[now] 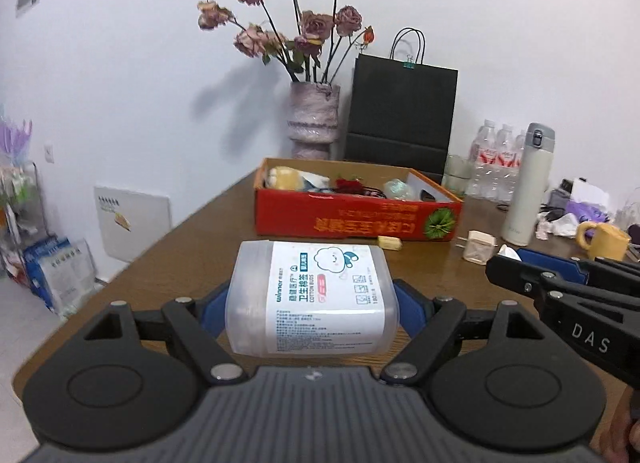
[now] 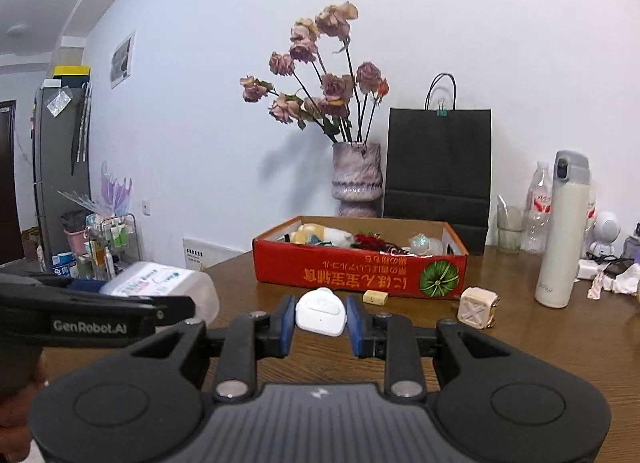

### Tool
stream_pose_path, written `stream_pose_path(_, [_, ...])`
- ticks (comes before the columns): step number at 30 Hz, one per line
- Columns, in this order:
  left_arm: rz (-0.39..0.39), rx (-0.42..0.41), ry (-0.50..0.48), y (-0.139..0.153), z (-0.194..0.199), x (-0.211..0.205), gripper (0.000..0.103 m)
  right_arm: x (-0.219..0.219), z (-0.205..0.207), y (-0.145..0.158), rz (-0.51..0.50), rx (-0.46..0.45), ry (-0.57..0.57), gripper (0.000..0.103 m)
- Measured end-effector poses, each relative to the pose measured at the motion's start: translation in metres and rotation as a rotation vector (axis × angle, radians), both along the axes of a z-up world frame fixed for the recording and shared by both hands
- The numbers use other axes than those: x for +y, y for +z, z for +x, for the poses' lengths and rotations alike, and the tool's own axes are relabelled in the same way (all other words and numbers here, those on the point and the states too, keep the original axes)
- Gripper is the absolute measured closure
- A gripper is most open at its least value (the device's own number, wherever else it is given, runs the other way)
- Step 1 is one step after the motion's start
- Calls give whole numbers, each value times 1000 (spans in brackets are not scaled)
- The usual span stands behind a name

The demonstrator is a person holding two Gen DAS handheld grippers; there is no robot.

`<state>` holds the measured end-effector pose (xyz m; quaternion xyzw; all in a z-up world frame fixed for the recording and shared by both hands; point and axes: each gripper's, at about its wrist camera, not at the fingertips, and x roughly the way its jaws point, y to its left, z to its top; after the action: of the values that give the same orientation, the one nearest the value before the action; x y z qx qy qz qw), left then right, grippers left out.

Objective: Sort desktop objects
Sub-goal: 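Lift the tub with the left tool while the right lifts the earbud case toward the box, then release the tub into the box with the left tool while the right releases the earbud case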

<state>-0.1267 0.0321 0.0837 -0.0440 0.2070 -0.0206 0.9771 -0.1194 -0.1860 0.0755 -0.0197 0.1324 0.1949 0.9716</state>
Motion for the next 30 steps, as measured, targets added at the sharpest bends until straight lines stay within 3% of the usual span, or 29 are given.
stream_pose_path(9, [-21, 28, 10, 3, 32, -2, 20, -14, 36, 1, 12, 42, -54, 77])
stream_pose_path(15, [-66, -11, -56, 33, 113, -12, 20, -33, 106, 26, 77, 70, -107, 77])
stream_pose_path(18, [-81, -11, -83, 51, 177, -21, 20, -38, 154, 45, 89, 98, -119, 77])
stream_pose_path(21, [-126, 122, -106, 53, 247, -30, 20, -37, 214, 58, 95, 171, -101, 77])
stream_pose_path(25, [-58, 266, -132, 39, 328, -52, 20, -31, 298, 67, 34, 284, -87, 77])
stream_pose_path(30, [39, 418, -121, 6, 392, -66, 20, -15, 392, 43, -128, 448, -59, 77])
